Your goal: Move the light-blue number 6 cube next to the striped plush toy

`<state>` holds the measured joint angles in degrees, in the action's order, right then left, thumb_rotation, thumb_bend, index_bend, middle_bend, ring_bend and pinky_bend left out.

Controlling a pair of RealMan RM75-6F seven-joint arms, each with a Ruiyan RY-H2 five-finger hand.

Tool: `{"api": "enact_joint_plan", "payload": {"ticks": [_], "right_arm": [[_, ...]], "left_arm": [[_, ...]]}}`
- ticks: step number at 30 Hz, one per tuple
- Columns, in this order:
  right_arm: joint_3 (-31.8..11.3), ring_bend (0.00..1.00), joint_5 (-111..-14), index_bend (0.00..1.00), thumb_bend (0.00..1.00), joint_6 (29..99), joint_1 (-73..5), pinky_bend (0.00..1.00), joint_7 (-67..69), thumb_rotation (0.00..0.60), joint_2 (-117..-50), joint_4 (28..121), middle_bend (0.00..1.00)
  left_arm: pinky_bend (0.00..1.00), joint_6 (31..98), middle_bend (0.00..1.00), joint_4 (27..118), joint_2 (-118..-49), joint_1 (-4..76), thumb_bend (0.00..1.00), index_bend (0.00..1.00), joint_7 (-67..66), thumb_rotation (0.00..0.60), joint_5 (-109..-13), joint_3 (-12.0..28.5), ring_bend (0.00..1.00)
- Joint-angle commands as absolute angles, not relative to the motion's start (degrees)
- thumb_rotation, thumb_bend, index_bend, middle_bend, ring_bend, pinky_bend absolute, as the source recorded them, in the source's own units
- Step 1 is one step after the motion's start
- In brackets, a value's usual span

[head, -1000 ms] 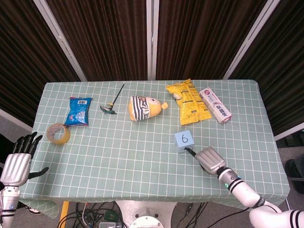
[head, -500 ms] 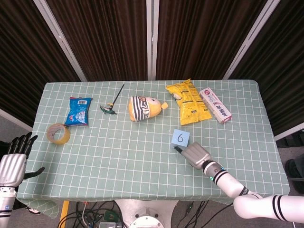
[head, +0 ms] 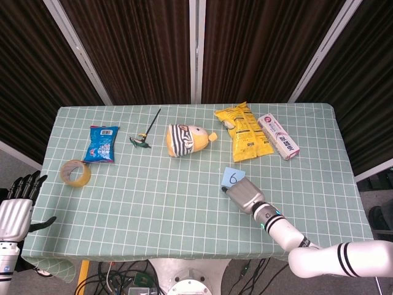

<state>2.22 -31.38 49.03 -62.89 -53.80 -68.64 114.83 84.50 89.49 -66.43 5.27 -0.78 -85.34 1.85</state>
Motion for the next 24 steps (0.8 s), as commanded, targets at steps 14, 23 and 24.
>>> {"api": "enact_joint_plan", "payload": {"ticks": [14, 23, 24], "right_arm": [[3.2, 0.80, -23.7, 0.21, 1.00, 48.8, -69.9, 0.69, -52.9, 0.600, -70.3, 110.7, 0.91], [3.7, 0.80, -18.3, 0.21, 1.00, 47.8, -74.5, 0.69, -53.3, 0.600, -72.1, 107.6, 0.91], [3.8, 0.80, -17.2, 0.21, 1.00, 47.4, -75.2, 0.69, -53.5, 0.600, -72.3, 107.1, 0.91]], "left_arm": [[0.04, 84.3, 0.00, 90.3, -66.0, 5.4, 0.00, 0.07, -1.6, 0.600, -85.2, 2.1, 0.00], [0.04, 84.1, 0.00, 90.3, -65.7, 5.4, 0.00, 0.07, -1.6, 0.600, -84.8, 2.1, 0.00], [0.04, 84.1, 0.00, 90.3, -65.5, 5.3, 0.00, 0.07, -1.7, 0.600, -84.7, 2.1, 0.00]]}}
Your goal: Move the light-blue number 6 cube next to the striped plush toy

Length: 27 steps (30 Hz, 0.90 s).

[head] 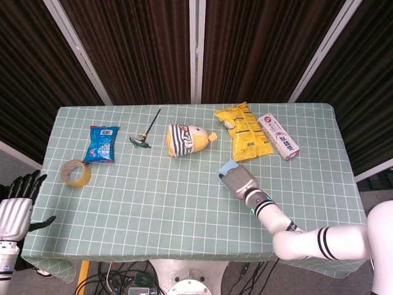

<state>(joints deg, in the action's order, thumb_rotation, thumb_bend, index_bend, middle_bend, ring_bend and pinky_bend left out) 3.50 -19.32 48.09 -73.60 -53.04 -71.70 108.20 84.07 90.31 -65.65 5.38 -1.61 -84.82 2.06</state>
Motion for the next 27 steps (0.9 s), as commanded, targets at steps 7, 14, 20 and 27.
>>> {"api": "enact_joint_plan", "payload": {"ticks": [7, 14, 20, 27], "right_arm": [[4.2, 0.80, -12.6, 0.21, 1.00, 46.3, -79.0, 0.69, -53.7, 0.600, -73.1, 104.2, 0.91], [5.6, 0.80, -8.9, 0.20, 1.00, 45.4, -81.9, 0.69, -54.2, 0.600, -74.0, 101.9, 0.91], [6.1, 0.80, -7.5, 0.19, 1.00, 45.1, -83.1, 0.69, -53.3, 0.600, -74.2, 100.7, 0.91], [6.8, 0.80, -7.4, 0.18, 1.00, 45.1, -83.6, 0.69, -52.1, 0.600, -74.6, 99.7, 0.91]], "left_arm": [[0.04, 84.8, 0.00, 90.7, -64.5, 4.7, 0.00, 0.07, -1.5, 0.600, -84.2, 2.2, 0.00], [0.04, 84.6, 0.00, 90.8, -64.1, 4.3, 0.00, 0.07, -1.6, 0.600, -83.4, 2.2, 0.00], [0.04, 84.8, 0.00, 90.8, -64.0, 4.1, 0.00, 0.07, -1.4, 0.600, -83.4, 2.3, 0.00], [0.04, 84.8, 0.00, 90.8, -64.1, 4.1, 0.00, 0.07, -1.5, 0.600, -83.5, 2.2, 0.00]]}}
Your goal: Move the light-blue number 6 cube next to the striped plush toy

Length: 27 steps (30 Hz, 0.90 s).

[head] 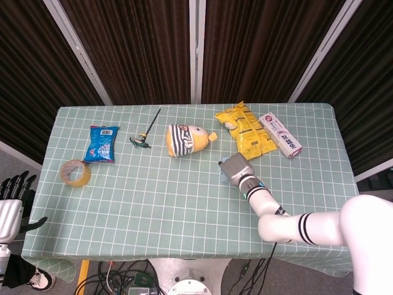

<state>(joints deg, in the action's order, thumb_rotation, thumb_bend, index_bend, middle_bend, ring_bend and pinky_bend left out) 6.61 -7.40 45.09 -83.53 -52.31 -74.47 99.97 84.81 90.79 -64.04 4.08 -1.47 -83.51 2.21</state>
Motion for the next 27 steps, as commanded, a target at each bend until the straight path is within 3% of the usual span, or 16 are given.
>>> {"api": "enact_joint_plan", "payload": {"ticks": [1, 8, 14, 17, 21, 23, 25, 27], "right_arm": [[6.8, 0.80, -7.4, 0.18, 1.00, 45.0, -83.6, 0.69, -51.9, 0.600, -74.6, 99.6, 0.91], [5.4, 0.80, -12.1, 0.01, 1.00, 46.0, -81.9, 0.69, -47.9, 0.600, -73.5, 100.3, 0.91], [3.1, 0.80, -26.7, 0.00, 1.00, 51.9, -75.8, 0.69, -40.9, 0.600, -68.6, 107.5, 0.91], [3.3, 0.80, -37.9, 0.00, 1.00, 59.0, -70.1, 0.69, -37.1, 0.600, -64.6, 113.6, 0.91], [7.4, 0.75, -60.3, 0.00, 1.00, 76.2, -57.5, 0.67, -32.2, 0.600, -61.8, 116.4, 0.86], [10.6, 0.60, -69.0, 0.00, 0.84, 82.8, -51.6, 0.59, -30.3, 0.600, -61.9, 114.2, 0.69], [13.9, 0.35, -76.0, 0.00, 0.50, 89.5, -44.8, 0.45, -28.6, 0.600, -63.0, 109.8, 0.45], [15.7, 0.12, -78.7, 0.00, 0.28, 95.0, -38.4, 0.30, -29.1, 0.600, -65.3, 103.8, 0.20]], "left_arm": [[0.04, 84.8, 0.00, 90.8, -64.1, 4.1, 0.00, 0.07, -1.5, 0.600, -83.6, 2.2, 0.00], [0.04, 84.8, 0.00, 90.8, -64.2, 4.0, 0.00, 0.07, -1.5, 0.600, -83.5, 2.2, 0.00], [0.04, 84.9, 0.00, 91.2, -64.2, 4.2, 0.00, 0.07, -1.8, 0.600, -83.8, 2.4, 0.00], [0.04, 85.2, 0.00, 91.5, -64.2, 4.2, 0.00, 0.07, -2.2, 0.600, -84.3, 2.4, 0.00], [0.04, 85.6, 0.00, 92.1, -64.4, 4.2, 0.00, 0.07, -2.7, 0.600, -84.9, 2.3, 0.00], [0.04, 85.7, 0.00, 92.3, -64.6, 4.3, 0.00, 0.07, -2.9, 0.600, -85.2, 2.3, 0.00], [0.04, 86.0, 0.00, 92.3, -64.9, 4.4, 0.00, 0.07, -3.1, 0.600, -85.8, 2.2, 0.00], [0.04, 86.5, 0.00, 91.9, -65.4, 4.4, 0.00, 0.07, -3.2, 0.600, -86.4, 2.2, 0.00]]}}
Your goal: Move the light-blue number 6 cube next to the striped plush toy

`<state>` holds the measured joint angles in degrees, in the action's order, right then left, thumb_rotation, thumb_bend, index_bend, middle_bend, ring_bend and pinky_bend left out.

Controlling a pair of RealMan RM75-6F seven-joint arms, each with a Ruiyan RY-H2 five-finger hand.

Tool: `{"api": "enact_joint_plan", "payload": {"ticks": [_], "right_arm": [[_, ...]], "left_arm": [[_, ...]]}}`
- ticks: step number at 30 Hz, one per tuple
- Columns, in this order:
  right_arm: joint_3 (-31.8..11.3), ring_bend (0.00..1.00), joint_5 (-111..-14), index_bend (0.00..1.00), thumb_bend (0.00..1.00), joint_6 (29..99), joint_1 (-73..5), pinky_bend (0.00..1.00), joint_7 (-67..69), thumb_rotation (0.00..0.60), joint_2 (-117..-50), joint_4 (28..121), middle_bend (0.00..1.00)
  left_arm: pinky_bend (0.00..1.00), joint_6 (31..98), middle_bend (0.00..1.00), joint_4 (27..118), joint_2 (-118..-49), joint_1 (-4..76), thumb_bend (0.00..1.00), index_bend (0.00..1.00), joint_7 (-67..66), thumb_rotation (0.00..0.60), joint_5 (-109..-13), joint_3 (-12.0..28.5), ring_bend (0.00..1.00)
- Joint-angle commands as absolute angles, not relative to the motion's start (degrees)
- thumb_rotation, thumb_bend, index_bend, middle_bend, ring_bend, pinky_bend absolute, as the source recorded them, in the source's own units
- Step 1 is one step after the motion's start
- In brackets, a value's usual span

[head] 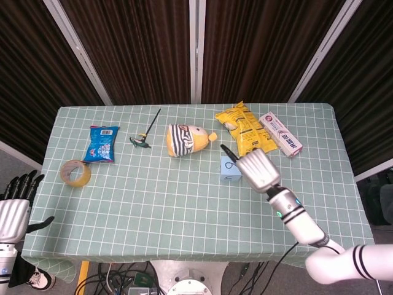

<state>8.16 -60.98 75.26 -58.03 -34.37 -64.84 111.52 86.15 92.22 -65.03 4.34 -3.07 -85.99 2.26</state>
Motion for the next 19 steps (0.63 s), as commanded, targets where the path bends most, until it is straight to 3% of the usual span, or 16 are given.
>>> {"api": "enact_joint_plan", "payload": {"ticks": [1, 2, 5, 11, 19], "right_arm": [[16.0, 0.04, -78.5, 0.00, 0.19, 96.7, -35.8, 0.22, -29.3, 0.600, -66.5, 101.5, 0.09], [16.2, 0.01, -78.4, 0.00, 0.13, 98.2, -33.4, 0.13, -28.6, 0.600, -67.6, 99.5, 0.02], [16.5, 0.00, -79.1, 0.00, 0.08, 101.9, -26.3, 0.01, -21.3, 0.600, -70.6, 93.6, 0.00], [14.5, 0.00, -78.2, 0.00, 0.07, 107.9, -14.1, 0.00, -5.7, 0.600, -73.9, 83.0, 0.00], [11.6, 0.00, -76.6, 0.00, 0.06, 103.0, -8.3, 0.00, 2.9, 0.600, -73.9, 77.3, 0.00]], "left_arm": [[0.04, 86.7, 0.00, 91.7, -65.6, 4.3, 0.00, 0.07, -3.2, 0.600, -86.5, 2.2, 0.00], [0.04, 86.9, 0.00, 91.5, -65.8, 4.3, 0.00, 0.07, -3.2, 0.600, -86.8, 2.3, 0.00], [0.04, 87.4, 0.00, 91.1, -66.1, 4.3, 0.00, 0.07, -3.1, 0.600, -87.4, 2.2, 0.00], [0.04, 87.6, 0.00, 90.8, -66.5, 4.5, 0.00, 0.07, -2.7, 0.600, -89.3, 1.4, 0.00], [0.04, 87.2, 0.00, 91.1, -67.1, 5.1, 0.00, 0.07, -3.2, 0.600, -91.7, 0.4, 0.00]]}}
